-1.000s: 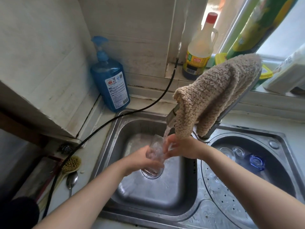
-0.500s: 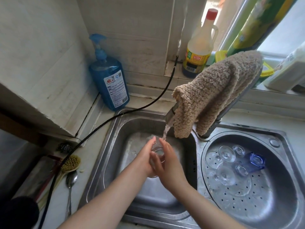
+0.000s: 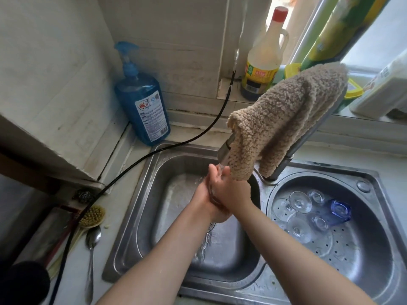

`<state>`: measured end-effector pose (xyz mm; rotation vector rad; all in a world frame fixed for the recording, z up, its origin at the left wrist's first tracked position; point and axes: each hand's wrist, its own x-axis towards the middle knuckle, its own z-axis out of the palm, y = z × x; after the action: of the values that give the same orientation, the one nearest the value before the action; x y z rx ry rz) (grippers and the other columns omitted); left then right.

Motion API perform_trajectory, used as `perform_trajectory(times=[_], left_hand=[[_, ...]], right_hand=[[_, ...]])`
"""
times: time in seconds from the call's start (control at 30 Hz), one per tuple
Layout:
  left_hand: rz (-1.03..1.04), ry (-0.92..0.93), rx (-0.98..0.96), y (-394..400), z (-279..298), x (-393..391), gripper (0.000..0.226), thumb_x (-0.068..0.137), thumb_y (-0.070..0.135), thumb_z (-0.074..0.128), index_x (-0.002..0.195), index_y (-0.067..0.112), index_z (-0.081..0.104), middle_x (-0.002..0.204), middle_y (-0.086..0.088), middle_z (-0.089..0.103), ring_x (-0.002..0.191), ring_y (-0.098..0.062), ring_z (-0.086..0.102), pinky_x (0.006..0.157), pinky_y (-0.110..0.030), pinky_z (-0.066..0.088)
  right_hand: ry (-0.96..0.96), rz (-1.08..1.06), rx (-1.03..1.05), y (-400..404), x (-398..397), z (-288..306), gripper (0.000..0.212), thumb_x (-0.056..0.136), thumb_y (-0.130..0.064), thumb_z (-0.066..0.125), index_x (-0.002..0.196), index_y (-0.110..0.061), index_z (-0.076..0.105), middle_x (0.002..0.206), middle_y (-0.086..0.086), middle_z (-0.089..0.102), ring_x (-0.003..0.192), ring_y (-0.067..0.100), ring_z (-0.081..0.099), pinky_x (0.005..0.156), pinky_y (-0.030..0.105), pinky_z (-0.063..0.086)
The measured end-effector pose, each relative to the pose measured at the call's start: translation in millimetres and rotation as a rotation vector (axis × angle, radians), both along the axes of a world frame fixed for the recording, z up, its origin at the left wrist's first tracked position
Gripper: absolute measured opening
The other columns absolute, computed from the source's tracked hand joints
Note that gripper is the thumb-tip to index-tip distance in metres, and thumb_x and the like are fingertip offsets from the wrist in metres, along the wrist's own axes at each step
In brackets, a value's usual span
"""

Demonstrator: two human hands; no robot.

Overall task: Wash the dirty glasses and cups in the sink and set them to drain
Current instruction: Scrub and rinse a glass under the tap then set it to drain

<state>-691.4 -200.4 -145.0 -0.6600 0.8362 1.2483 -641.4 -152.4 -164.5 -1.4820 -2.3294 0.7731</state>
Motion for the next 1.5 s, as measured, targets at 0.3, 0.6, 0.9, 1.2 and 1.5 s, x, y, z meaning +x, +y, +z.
perform_trajectory(times=[0.3, 0.6, 0.9, 1.2, 1.5], left_hand=[[-0.124, 0.113, 0.071, -9, -12, -5, 0.04, 0.086, 0.053, 0.056, 0.088, 0.016, 0.071, 0.078, -0.005, 0.074, 0.08, -0.02, 0.068, 0.068, -0.032, 0.051], [-0.466, 0.365, 0.394, -42, -18, -28, 0.062, 0.066, 0.046, 0.072, 0.112, 0.007, 0.059, 0.087, -0.008, 0.061, 0.071, -0.019, 0.061, 0.063, -0.027, 0.052], [-0.635, 1.384, 0.228, -55, -31, -26, 0.048, 0.058, 0.043, 0.086, 0.09, 0.024, 0.055, 0.078, 0.008, 0.062, 0.068, -0.008, 0.059, 0.066, -0.027, 0.049], [-0.66, 1.711, 0.099, -48, -32, -20, 0.047, 0.061, 0.03, 0.077, 0.099, 0.031, 0.049, 0.088, 0.01, 0.064, 0.082, -0.017, 0.064, 0.072, -0.04, 0.054], [-1.084, 1.974, 0.142, -38, -12, -33, 0.057, 0.067, 0.028, 0.074, 0.119, 0.031, 0.051, 0.115, 0.011, 0.063, 0.103, -0.019, 0.06, 0.076, -0.03, 0.048]], right_hand=[[0.135, 0.21, 0.12, -19, 19, 9, 0.064, 0.089, -0.055, 0.023, 0.108, -0.011, 0.065, 0.074, 0.013, 0.067, 0.071, 0.032, 0.063, 0.068, 0.038, 0.05], [0.509, 0.111, -0.908, 24, 32, 17, 0.014, 0.093, -0.018, 0.057, 0.081, -0.012, 0.058, 0.066, -0.004, 0.064, 0.061, 0.009, 0.063, 0.059, 0.021, 0.051], [0.589, 0.346, -0.702, 4, 43, 25, 0.015, 0.084, -0.015, 0.069, 0.074, -0.026, 0.069, 0.095, 0.013, 0.07, 0.099, 0.028, 0.067, 0.092, 0.044, 0.052], [0.198, 0.681, 0.35, -7, 58, 25, 0.016, 0.077, -0.023, 0.072, 0.091, -0.019, 0.065, 0.111, 0.001, 0.065, 0.1, 0.021, 0.061, 0.085, 0.034, 0.044], [-0.627, 1.296, 0.674, 27, 29, 10, 0.038, 0.079, -0.01, 0.045, 0.103, -0.02, 0.071, 0.11, -0.005, 0.069, 0.107, 0.016, 0.062, 0.095, 0.034, 0.048]])
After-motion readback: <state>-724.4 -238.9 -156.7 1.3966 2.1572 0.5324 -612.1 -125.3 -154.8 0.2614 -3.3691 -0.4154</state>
